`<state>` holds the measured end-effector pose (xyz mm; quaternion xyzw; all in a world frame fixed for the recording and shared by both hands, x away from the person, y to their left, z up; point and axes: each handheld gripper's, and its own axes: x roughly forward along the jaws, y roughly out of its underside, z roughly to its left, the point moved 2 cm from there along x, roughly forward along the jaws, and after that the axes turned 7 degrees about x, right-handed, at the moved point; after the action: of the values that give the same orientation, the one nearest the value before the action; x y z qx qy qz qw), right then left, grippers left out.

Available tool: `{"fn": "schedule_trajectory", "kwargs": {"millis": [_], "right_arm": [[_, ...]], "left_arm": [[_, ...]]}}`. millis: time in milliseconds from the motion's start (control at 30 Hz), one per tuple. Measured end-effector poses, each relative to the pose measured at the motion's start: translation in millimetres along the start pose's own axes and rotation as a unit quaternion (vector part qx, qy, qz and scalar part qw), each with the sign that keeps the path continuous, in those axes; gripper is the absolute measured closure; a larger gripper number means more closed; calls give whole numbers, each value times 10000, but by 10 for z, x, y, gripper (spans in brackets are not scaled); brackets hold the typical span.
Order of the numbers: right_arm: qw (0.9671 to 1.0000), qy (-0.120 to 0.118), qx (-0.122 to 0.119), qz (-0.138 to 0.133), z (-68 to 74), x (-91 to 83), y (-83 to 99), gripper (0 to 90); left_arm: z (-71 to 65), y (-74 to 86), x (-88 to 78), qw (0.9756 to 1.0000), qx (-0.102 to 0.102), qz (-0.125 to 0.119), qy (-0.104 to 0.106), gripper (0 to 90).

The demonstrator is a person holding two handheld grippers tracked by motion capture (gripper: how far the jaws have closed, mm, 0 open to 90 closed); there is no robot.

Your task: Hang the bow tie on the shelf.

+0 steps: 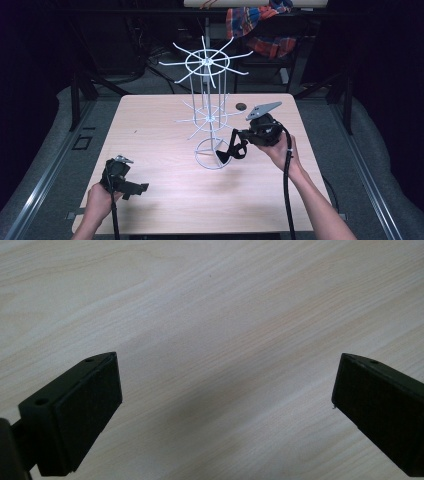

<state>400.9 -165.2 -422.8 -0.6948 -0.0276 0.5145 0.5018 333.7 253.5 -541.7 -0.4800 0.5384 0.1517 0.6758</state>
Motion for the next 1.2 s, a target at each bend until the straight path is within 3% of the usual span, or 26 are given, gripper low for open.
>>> {"fn": "schedule_trajectory", "kwargs": {"millis": [300,500,767,933,967,1200], "right_arm": [[10000,-47,-42,-52,37,32,-23,875],[10000,-54,-19,29,22,37,14,801],[9999,-70,60,55,4,-44,51,546],[9999,-139,81,65,-7,-104,63,450],[9998,-130,84,108,-10,-130,74,393],[9996,-139,80,227,-4,-248,151,278]], "left_arm": [[-6,-4,7,10000,-6,12,12,0],[-5,-4,13,10000,-23,10,13,0],[-4,-7,13,10000,-11,14,22,0],[-2,-5,16,10000,-17,12,4,0],[-5,-5,13,10000,-18,13,-1,0],[-21,-9,5,10000,-1,-2,-26,0]]}}
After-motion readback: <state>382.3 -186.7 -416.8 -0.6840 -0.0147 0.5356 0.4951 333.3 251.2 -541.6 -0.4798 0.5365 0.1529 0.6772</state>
